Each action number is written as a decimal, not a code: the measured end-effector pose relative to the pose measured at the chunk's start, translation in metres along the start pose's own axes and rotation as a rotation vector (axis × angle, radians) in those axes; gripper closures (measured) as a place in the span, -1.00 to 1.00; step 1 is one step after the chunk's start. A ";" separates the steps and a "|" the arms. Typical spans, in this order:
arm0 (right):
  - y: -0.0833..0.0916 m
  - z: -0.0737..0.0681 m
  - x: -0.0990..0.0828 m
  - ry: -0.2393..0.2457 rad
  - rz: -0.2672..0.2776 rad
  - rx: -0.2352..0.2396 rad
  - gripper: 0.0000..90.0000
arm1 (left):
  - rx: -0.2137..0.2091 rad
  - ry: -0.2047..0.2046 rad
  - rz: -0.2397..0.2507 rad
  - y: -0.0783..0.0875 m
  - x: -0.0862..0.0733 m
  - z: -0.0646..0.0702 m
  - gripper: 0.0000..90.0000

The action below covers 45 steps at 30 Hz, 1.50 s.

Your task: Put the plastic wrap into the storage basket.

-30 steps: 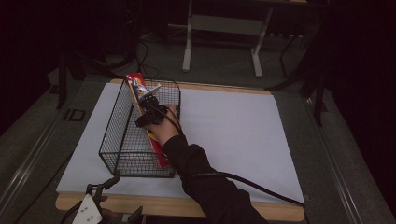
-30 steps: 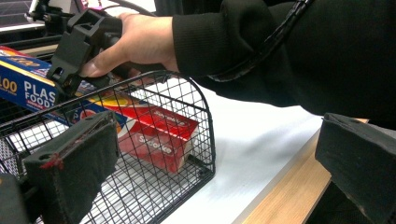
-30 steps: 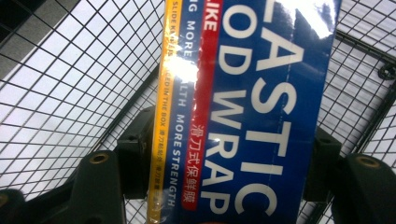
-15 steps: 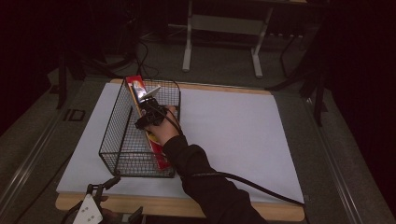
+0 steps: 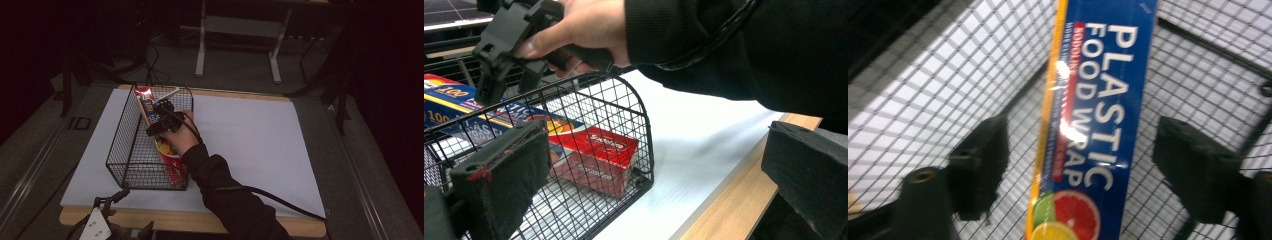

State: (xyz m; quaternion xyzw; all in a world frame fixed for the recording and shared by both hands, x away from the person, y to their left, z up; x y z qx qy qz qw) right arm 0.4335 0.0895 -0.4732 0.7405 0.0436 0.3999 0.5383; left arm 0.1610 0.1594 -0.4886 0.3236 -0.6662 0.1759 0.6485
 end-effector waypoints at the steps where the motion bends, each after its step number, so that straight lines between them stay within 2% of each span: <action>1: 0.002 0.000 -0.001 0.004 0.003 0.010 -0.65 | 0.000 0.001 0.000 0.000 0.000 0.000 -0.99; 3: 0.003 0.001 -0.003 0.007 0.008 0.015 -0.66 | 0.000 0.003 -0.002 0.000 0.000 0.000 -0.99; 5: 0.008 0.003 -0.006 0.041 0.028 0.005 -0.70 | 0.000 0.003 0.000 -0.001 0.000 0.000 -1.00; 9: 0.019 0.008 -0.008 0.060 0.080 0.024 -0.70 | 0.000 0.001 -0.006 -0.001 0.000 0.000 -0.99; 11: 0.025 0.012 -0.010 0.092 0.111 0.021 -0.70 | 0.000 0.004 -0.008 -0.002 -0.001 0.000 -0.99; 14: 0.033 0.017 -0.014 0.126 0.120 0.029 -0.71 | 0.000 0.002 -0.011 -0.002 -0.001 0.000 -0.99; 16: 0.037 0.021 -0.017 0.114 0.117 0.037 -0.71 | 0.002 0.002 -0.014 -0.003 -0.001 0.000 -0.99; 19: 0.046 0.028 -0.021 0.097 0.140 0.042 -0.70 | 0.000 0.004 -0.014 -0.003 -0.001 -0.001 -0.99; 23: 0.055 0.035 -0.026 0.093 0.144 0.049 -0.70 | 0.001 0.004 -0.014 -0.003 -0.001 0.000 -0.99; 29: 0.072 0.043 -0.041 0.119 0.168 0.037 -0.68 | 0.002 0.005 -0.019 -0.004 -0.001 -0.001 -0.99; 35: 0.089 0.049 -0.058 0.125 0.201 0.059 -0.68 | 0.005 0.005 -0.018 -0.004 -0.001 -0.001 -1.00; 39: 0.096 0.051 -0.067 0.136 0.204 0.053 -0.68 | 0.003 0.004 -0.019 -0.004 -0.001 0.000 -0.99; 40: 0.101 0.053 -0.075 0.133 0.211 0.064 -0.68 | 0.004 0.004 -0.017 -0.004 -0.001 0.000 -1.00; 45: 0.108 0.059 -0.090 0.127 0.234 0.084 -0.68 | 0.003 0.004 -0.018 -0.005 -0.001 0.000 -0.99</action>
Point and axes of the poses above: each handheld gripper's, and its own axes: y roughly backward along the jaws, x roughly out of its top, z roughly to its right, the point moved 6 cm from there along -y, roughly forward along the jaws, and after that the axes turned 6 degrees about -x, right-handed, at the moved point
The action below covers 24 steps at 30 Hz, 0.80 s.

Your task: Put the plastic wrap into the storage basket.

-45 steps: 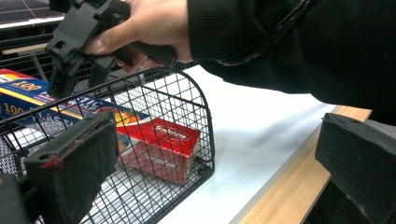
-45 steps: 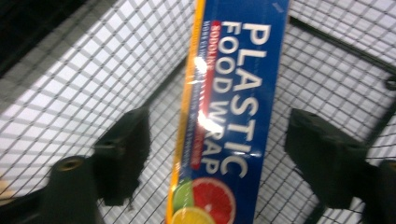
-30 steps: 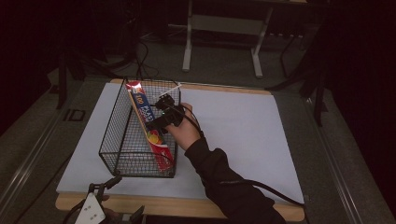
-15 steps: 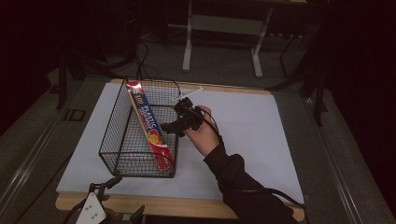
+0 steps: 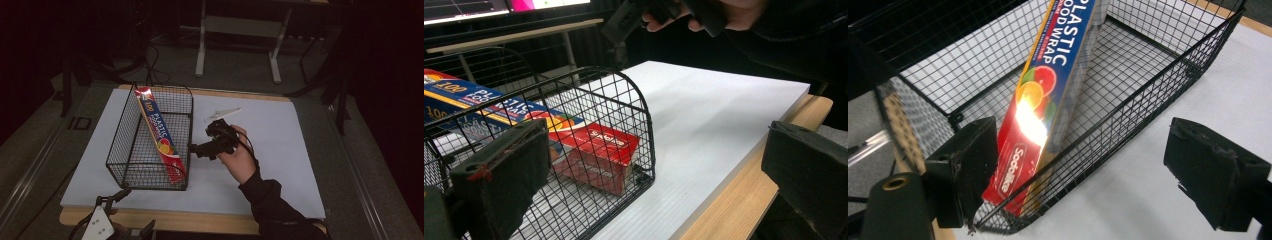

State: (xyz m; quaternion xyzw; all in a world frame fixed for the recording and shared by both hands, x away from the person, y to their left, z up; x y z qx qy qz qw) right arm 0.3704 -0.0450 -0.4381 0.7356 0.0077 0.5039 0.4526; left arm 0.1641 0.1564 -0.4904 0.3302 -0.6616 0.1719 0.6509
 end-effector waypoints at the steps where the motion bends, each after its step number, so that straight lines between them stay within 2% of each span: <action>1: 0.002 0.000 -0.003 -0.001 0.001 0.003 -0.68 | 0.000 0.000 0.000 0.000 0.000 0.000 -0.99; 6: 0.008 0.002 -0.018 0.016 0.004 -0.002 -0.69 | 0.002 0.000 -0.002 0.000 0.000 0.000 -1.00; 14: 0.016 0.013 -0.043 -0.019 0.021 0.014 -0.69 | 0.001 -0.004 -0.002 0.000 0.000 0.000 -0.99; 24: 0.023 0.024 -0.068 -0.020 0.013 -0.013 -0.70 | 0.000 -0.005 -0.007 0.000 0.000 0.000 -0.99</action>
Point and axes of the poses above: each handheld gripper's, and its own axes: y roughly backward along the jaws, x roughly out of its top, z roughly to its right, the point moved 6 cm from there along -y, roughly forward along the jaws, and after that the axes turned 6 degrees about -x, right-handed, at the moved point
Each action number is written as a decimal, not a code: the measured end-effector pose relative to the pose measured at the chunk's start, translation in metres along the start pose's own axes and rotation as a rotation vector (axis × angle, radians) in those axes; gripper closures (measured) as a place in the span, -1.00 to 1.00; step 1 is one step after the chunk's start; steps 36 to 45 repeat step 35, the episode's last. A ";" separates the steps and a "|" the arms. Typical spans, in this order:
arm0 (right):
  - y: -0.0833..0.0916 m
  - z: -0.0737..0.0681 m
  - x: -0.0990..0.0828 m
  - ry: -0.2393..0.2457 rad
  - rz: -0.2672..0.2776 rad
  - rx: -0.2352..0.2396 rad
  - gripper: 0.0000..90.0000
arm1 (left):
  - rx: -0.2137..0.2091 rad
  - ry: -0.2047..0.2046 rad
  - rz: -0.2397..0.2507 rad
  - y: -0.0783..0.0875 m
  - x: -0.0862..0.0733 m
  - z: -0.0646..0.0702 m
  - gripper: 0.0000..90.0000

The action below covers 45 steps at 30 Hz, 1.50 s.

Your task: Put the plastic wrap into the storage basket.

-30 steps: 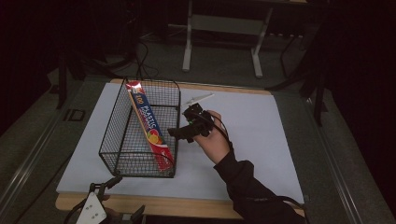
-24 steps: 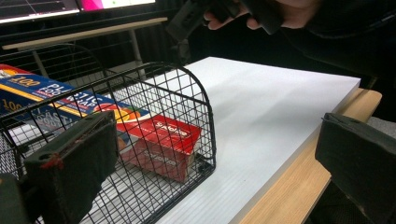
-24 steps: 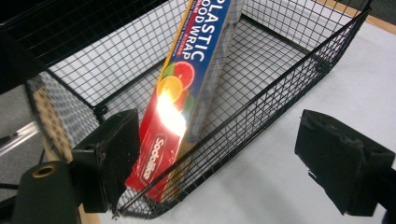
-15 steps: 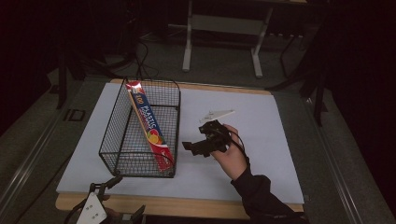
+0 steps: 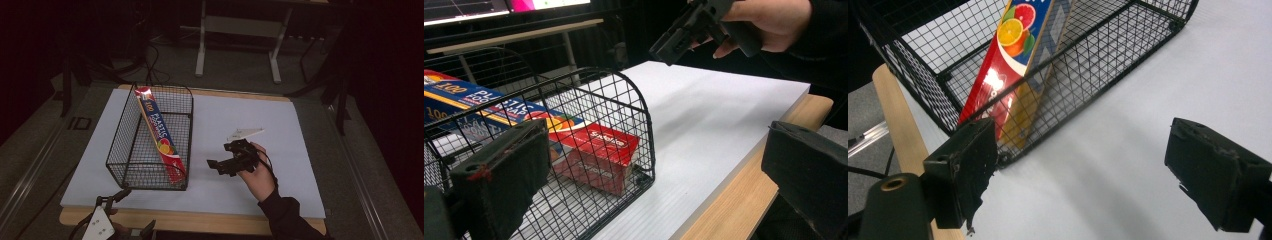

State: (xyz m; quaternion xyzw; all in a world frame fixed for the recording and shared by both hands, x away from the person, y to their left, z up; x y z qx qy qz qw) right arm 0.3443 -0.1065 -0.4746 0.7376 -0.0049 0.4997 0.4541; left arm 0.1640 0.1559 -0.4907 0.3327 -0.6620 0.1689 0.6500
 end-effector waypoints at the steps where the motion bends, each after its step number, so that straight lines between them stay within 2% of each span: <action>1: 0.002 0.001 -0.007 0.007 0.003 0.000 -0.70 | 0.000 -0.001 0.000 0.000 0.000 0.000 -0.99; 6: 0.002 0.003 -0.020 0.031 -0.002 -0.002 -0.70 | 0.000 0.001 -0.001 0.000 0.000 0.000 -0.99; 7: 0.003 0.005 -0.026 0.043 -0.005 -0.017 -0.70 | 0.000 0.000 -0.001 0.000 0.000 0.000 -0.99; 18: 0.010 0.010 -0.051 0.024 -0.002 -0.024 -0.69 | -0.002 0.002 -0.002 -0.001 0.000 0.000 -0.99; 22: 0.015 0.017 -0.064 0.010 0.005 -0.041 -0.69 | -0.001 0.003 -0.003 -0.001 0.000 -0.001 -0.99; 31: 0.019 0.023 -0.066 0.006 0.045 -0.058 -0.69 | -0.008 -0.001 -0.002 -0.001 0.000 0.001 -0.99; 45: 0.018 0.024 -0.067 0.008 0.041 -0.063 -0.69 | -0.011 -0.002 -0.002 -0.001 0.000 0.001 -0.99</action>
Point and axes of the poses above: each handheld gripper's, and its own axes: y roughly backward along the jaws, x roughly out of its top, z roughly to its right, the point moved 6 cm from there along -y, roughly forward along the jaws, and after that the axes turned 6 degrees about -x, right-handed, at the moved point
